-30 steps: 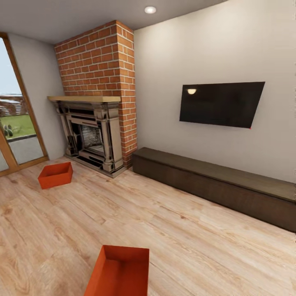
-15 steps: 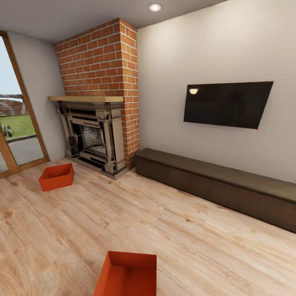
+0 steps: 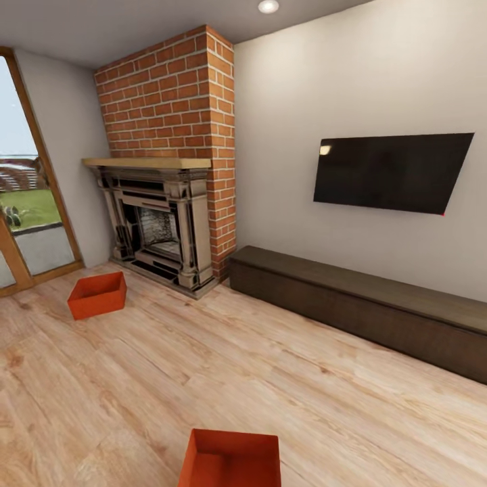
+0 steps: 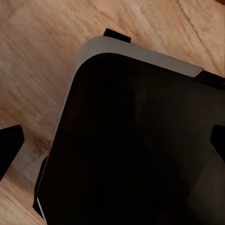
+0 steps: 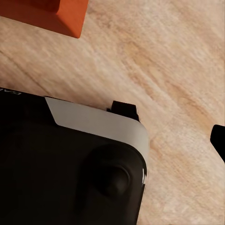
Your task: Move the two storage containers from the living room to the garage. In the garage, place one container on the floor and stack the other container on top of it (either order is fine).
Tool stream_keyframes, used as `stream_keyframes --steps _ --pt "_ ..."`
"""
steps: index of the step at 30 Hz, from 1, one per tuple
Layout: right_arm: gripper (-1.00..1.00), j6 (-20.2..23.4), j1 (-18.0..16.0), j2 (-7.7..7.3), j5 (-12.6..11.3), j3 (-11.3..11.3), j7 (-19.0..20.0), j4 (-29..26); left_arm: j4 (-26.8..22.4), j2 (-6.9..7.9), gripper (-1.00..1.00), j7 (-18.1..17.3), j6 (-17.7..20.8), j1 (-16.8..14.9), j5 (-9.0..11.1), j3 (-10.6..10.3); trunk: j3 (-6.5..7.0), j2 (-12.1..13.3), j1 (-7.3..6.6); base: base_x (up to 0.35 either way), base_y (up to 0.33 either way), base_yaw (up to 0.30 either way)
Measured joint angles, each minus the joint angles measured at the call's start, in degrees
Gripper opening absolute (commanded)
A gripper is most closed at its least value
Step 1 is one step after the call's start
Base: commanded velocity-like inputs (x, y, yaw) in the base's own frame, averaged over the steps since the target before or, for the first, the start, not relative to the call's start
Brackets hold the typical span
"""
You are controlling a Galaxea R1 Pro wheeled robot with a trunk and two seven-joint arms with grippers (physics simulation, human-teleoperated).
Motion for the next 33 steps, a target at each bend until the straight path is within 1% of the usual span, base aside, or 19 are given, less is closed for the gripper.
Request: stream_keyframes --steps 5,16,25,33 --pt "1.00 0.0 0.0 0.00 0.0 -0.1 0.0 0.0 0.0 0.00 1.00 0.0 0.0 0.0 0.0 0.0 0.00 0.0 0.01 0.089 0.082 0.000" --pt "1.00 0.0 0.0 -0.09 -0.2 -0.1 0.1 0.0 0.0 0.01 1.00 0.0 0.0 0.0 0.0 0.0 0.00 0.0 0.02 0.011 0.008 -0.002" --pt "1.00 0.1 0.0 0.16 -0.2 -0.2 0.0 0.0 0.0 0.00 1.00 0.0 0.0 0.0 0.0 0.0 0.00 0.0 0.02 0.000 0.000 -0.157" --pt "1.00 0.2 0.0 -0.03 -0.3 -0.2 0.2 0.0 0.0 0.00 1.00 0.0 0.0 0.0 0.0 0.0 0.00 0.0 0.02 0.000 0.000 -0.018"
